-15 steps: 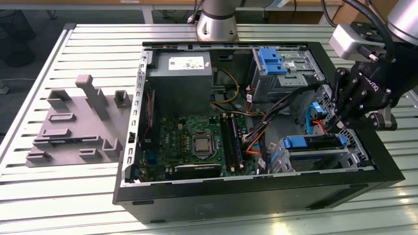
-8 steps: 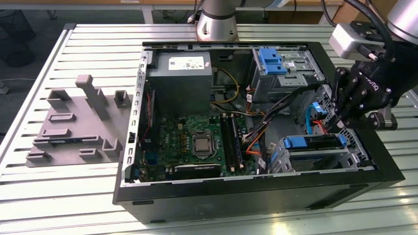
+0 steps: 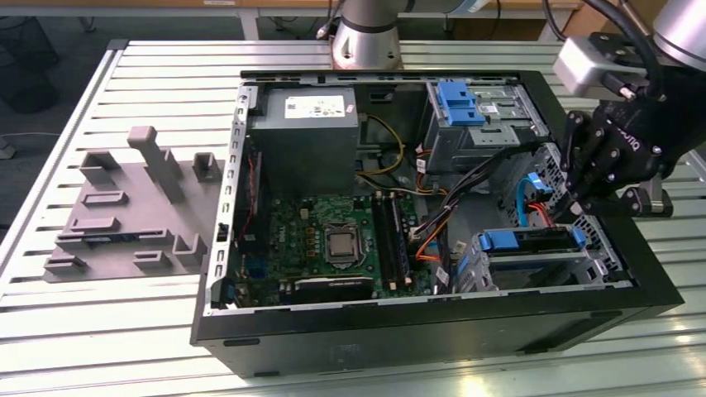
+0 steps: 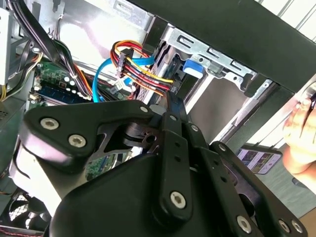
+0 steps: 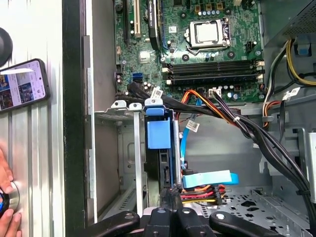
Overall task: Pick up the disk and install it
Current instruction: 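Insert the second disk wire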
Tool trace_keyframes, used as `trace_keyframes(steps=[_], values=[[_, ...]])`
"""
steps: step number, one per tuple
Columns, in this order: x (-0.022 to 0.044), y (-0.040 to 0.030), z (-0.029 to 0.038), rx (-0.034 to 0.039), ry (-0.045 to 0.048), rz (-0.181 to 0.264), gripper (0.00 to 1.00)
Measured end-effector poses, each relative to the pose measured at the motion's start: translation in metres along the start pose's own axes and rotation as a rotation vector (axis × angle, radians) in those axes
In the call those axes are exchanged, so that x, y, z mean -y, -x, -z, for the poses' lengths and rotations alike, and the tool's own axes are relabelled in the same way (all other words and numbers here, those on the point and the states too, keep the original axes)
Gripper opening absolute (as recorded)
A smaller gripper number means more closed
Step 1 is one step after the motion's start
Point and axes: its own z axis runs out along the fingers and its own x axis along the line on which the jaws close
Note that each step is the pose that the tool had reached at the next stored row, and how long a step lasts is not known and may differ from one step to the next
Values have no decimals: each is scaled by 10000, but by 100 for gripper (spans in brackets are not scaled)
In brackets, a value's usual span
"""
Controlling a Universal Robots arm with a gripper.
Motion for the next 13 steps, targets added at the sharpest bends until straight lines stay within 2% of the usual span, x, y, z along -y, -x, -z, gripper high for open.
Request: trace_keyframes(steps=[4, 5, 6, 9, 11, 13], values=[[-20, -2, 0, 16, -136, -10, 11], [-24, -2, 0, 51, -153, -10, 11], [-26, -2, -1, 137, -159, -5, 11], [-30, -2, 1, 541, -156, 18, 11], [-33, -3, 9, 611, -177, 21, 11], [-35, -5, 28, 625, -197, 21, 11]])
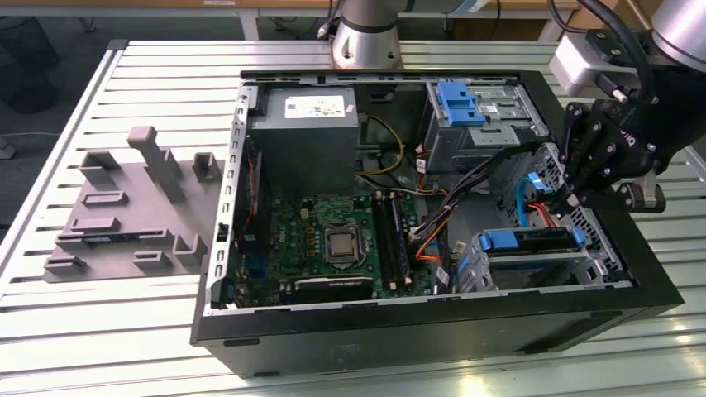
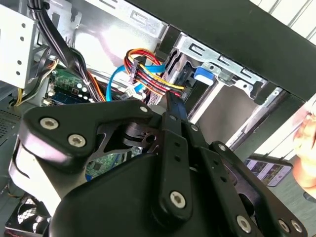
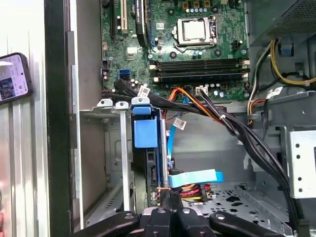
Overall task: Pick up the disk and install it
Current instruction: 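Insert the second disk wire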
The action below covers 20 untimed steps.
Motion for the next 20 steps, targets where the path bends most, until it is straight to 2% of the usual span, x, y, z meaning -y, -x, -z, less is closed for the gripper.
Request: trace_keyframes(steps=[9, 16, 20], values=[[-19, -3, 131, 11, -105, -2, 11], [-59, -8, 191, 20, -220, -4, 11], [-67, -8, 197, 25, -242, -2, 11]])
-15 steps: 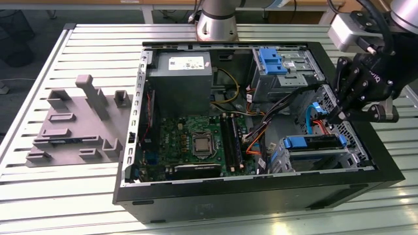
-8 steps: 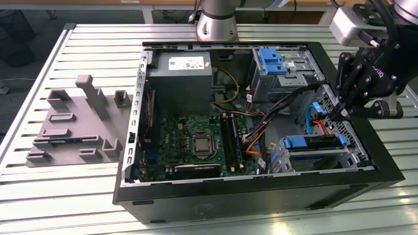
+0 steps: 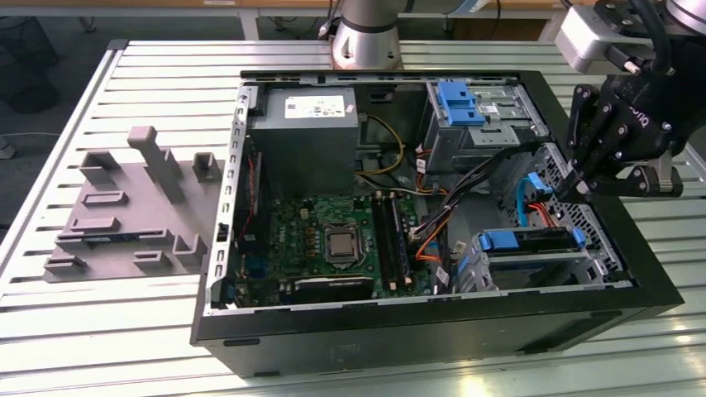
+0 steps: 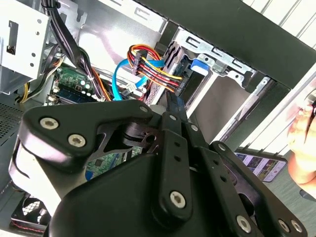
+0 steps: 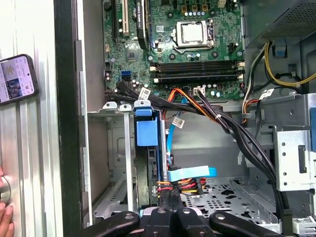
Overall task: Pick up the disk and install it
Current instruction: 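Insert the second disk wire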
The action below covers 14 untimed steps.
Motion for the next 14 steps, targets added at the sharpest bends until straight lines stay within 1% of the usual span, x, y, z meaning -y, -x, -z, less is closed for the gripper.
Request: trace_keyframes(steps=[4, 6, 11, 14], values=[[-1, 0, 3, -3, 0, -1, 11], [-5, 0, 18, -5, -1, -2, 11], [-39, 0, 39, 20, -10, -1, 11], [-48, 8, 52, 21, -13, 0, 11]])
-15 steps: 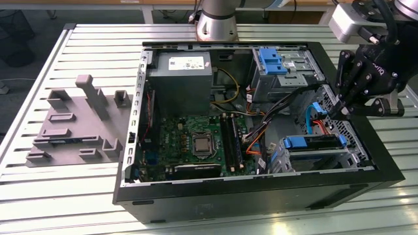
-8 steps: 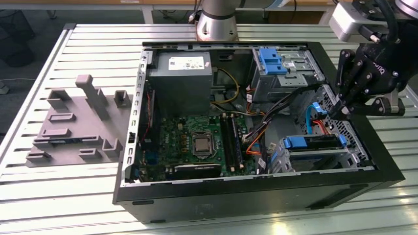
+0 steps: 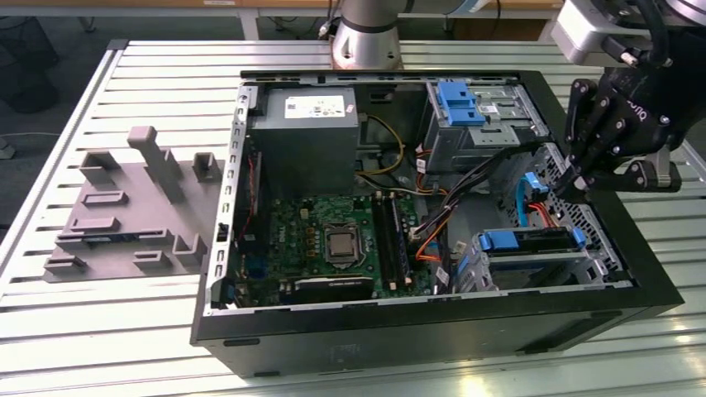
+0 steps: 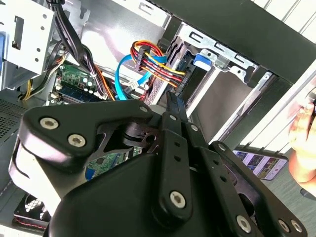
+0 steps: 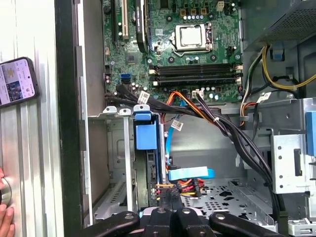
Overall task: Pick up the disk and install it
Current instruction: 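Insert the second disk wire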
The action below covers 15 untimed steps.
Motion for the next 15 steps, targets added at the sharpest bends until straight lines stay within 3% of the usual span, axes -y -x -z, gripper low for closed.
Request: trace_keyframes(steps=[6, 15], values=[[-16, 11, 41, 6, -4, -3, 11], [-121, 24, 52, 26, -16, -1, 11]])
